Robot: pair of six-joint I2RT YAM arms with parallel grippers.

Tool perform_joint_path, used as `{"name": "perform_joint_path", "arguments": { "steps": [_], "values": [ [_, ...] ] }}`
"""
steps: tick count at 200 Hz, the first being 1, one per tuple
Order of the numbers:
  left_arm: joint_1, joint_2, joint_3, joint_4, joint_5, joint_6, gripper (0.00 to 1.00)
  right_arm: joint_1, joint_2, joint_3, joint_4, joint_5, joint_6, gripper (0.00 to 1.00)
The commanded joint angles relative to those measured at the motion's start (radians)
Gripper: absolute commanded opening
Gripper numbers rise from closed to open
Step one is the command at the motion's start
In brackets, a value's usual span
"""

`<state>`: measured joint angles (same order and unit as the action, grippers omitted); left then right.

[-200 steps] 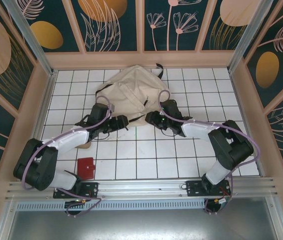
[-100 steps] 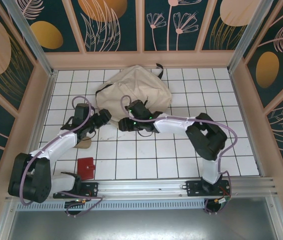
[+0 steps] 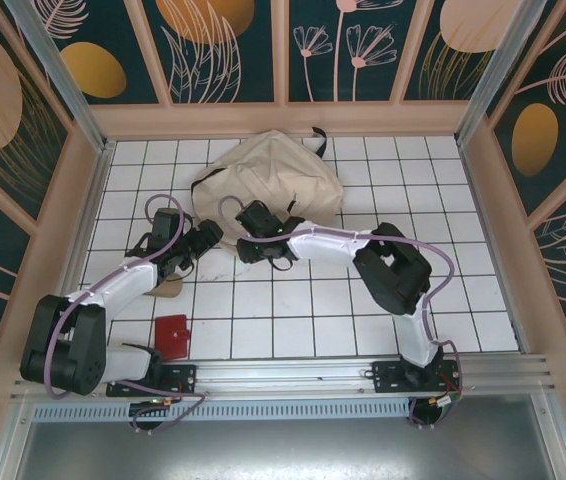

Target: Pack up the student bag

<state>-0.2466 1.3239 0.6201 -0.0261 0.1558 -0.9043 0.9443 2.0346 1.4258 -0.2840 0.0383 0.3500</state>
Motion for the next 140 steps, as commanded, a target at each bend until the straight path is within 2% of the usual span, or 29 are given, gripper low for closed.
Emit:
{"name": "perform_joint_path", "arguments": {
  "steps": [1,53,104,114,140],
  "values": [
    [0.008,0.001,-0.014,0.015,0.002,-0.011,0.89,0.026,0.033,0.05,-0.089,0.086,-0.034,0.34],
    [0.009,0.0,-0.017,0.008,-0.007,-0.01,0.89,0.056,0.055,0.084,-0.139,0.124,-0.011,0.36],
    [0.009,-0.007,-0.023,-0.013,-0.043,-0.021,0.89,0.064,0.085,0.097,-0.123,0.08,0.023,0.42],
    [0.009,-0.012,-0.026,-0.018,-0.058,-0.025,0.89,0.063,0.09,0.094,-0.118,0.083,0.037,0.4],
    [0.01,-0.018,-0.033,-0.018,-0.072,-0.029,0.9,0.063,0.104,0.093,-0.107,0.111,0.07,0.28]
  ]
}}
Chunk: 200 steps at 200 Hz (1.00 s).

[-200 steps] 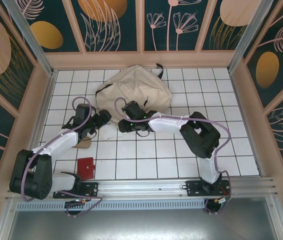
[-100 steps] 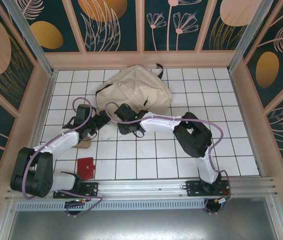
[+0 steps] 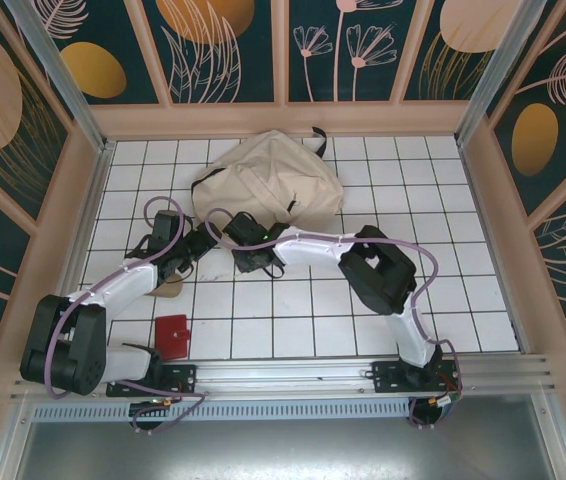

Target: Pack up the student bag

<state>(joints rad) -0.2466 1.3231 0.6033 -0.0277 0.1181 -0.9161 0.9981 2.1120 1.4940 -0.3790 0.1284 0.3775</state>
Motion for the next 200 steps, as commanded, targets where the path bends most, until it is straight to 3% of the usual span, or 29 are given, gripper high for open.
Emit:
{"name": "perform_joint_path", "arguments": {
  "steps": [1,25,63,122,173,189,200],
  "values": [
    [0.01,-0.017,-0.016,-0.017,-0.034,-0.018,0.9,0.01,0.027,0.025,-0.012,0.023,0.043,0.27],
    [0.01,-0.015,-0.017,-0.015,-0.026,-0.019,0.9,0.008,0.034,0.036,-0.014,0.042,0.052,0.22],
    [0.009,-0.011,-0.021,0.043,0.072,-0.02,0.89,0.01,-0.017,0.053,-0.029,0.065,0.042,0.0],
    [0.009,0.065,-0.073,0.355,0.283,-0.166,0.8,-0.013,-0.165,-0.007,0.026,-0.083,0.009,0.0],
    [0.002,0.167,-0.068,0.508,0.307,-0.236,0.65,-0.031,-0.174,-0.012,0.012,-0.152,0.011,0.0],
    [0.003,0.188,-0.068,0.533,0.288,-0.251,0.53,-0.033,-0.17,0.001,-0.02,-0.15,0.011,0.0],
    [0.002,0.197,-0.065,0.542,0.265,-0.251,0.39,-0.034,-0.164,0.015,-0.056,-0.135,0.013,0.0]
  ]
}}
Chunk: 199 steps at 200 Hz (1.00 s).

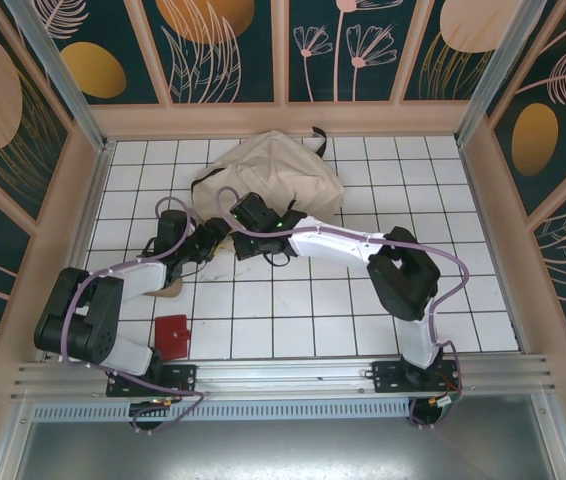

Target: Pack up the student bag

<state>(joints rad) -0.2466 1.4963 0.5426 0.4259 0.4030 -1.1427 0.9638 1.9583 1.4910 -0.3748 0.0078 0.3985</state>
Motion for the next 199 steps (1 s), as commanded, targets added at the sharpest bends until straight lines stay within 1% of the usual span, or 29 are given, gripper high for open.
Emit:
{"name": "perform_joint_path", "arguments": {
  "steps": [1,12,25,41,58,85,101,112,138,166,199],
  "values": [
    [0.002,0.025,-0.003,0.088,-0.024,-0.025,0.38,0.0,-0.009,0.019,-0.064,-0.013,-0.008,0.0],
    [0.003,0.029,-0.001,0.087,-0.059,-0.023,0.23,0.0,-0.003,0.033,-0.111,0.028,-0.002,0.0],
    [0.003,0.037,0.003,0.07,-0.099,-0.022,0.0,-0.003,0.001,0.039,-0.158,0.086,0.009,0.0],
    [0.003,0.044,0.001,0.065,-0.128,-0.019,0.0,-0.013,0.003,0.036,-0.21,0.165,0.029,0.0],
    [0.002,0.059,0.002,0.072,-0.116,-0.016,0.0,-0.028,0.001,0.02,-0.242,0.235,0.048,0.0],
    [0.0,0.069,0.001,0.088,-0.079,-0.012,0.0,-0.055,-0.003,-0.003,-0.245,0.283,0.082,0.0],
    [0.0,0.056,0.009,0.034,-0.106,0.008,0.0,-0.065,-0.002,-0.012,-0.248,0.304,0.098,0.0],
    [0.001,0.047,0.013,0.012,-0.122,0.022,0.0,-0.072,-0.002,-0.019,-0.25,0.313,0.107,0.0],
    [0.001,0.041,0.013,0.012,-0.118,0.024,0.0,-0.089,-0.011,-0.052,-0.228,0.294,0.112,0.0],
    [0.001,0.023,0.011,-0.014,-0.147,0.033,0.0,-0.138,-0.019,-0.091,-0.202,0.274,0.101,0.0],
    [0.001,-0.007,0.018,-0.068,-0.175,0.054,0.0,-0.21,0.003,-0.107,-0.197,0.255,0.046,0.0]
  ]
}}
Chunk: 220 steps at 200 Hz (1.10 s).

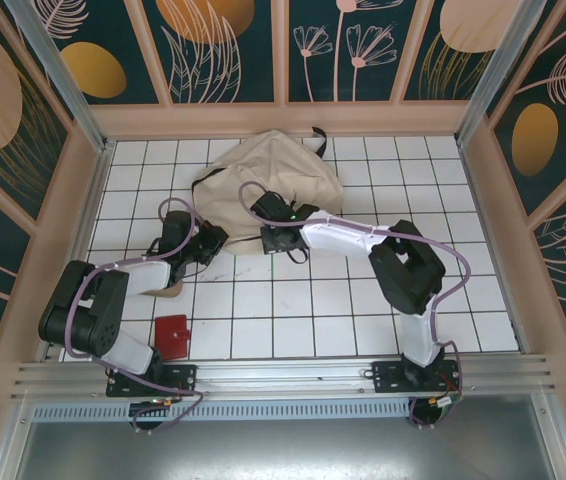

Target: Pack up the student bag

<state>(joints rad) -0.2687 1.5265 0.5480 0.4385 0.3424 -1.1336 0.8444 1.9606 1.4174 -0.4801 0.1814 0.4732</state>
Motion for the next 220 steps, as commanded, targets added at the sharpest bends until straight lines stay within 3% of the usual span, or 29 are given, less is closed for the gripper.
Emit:
{"name": "perform_joint_path", "arguments": {
  "steps": [1,37,71,114,176,220],
  "values": [
    [0.022,-0.039,0.014,-0.083,-0.114,0.045,0.0,-0.092,0.001,-0.033,-0.091,0.082,-0.029,0.0],
    [0.023,-0.065,0.016,-0.144,-0.121,0.063,0.0,-0.15,0.007,-0.026,-0.095,0.034,-0.05,0.0],
    [0.023,-0.074,0.035,-0.216,-0.121,0.105,0.0,-0.133,-0.042,-0.052,0.001,-0.44,-0.185,0.0],
    [0.017,-0.044,0.051,-0.177,-0.055,0.126,0.0,-0.056,-0.066,-0.014,0.067,-0.707,-0.23,0.0],
    [-0.006,-0.044,0.044,-0.171,-0.07,0.128,0.0,-0.027,0.003,0.066,0.058,-0.672,-0.183,0.0],
    [-0.003,-0.052,0.04,-0.229,-0.152,0.138,0.0,-0.129,-0.083,-0.034,0.009,-0.487,-0.151,0.0]
  ]
}}
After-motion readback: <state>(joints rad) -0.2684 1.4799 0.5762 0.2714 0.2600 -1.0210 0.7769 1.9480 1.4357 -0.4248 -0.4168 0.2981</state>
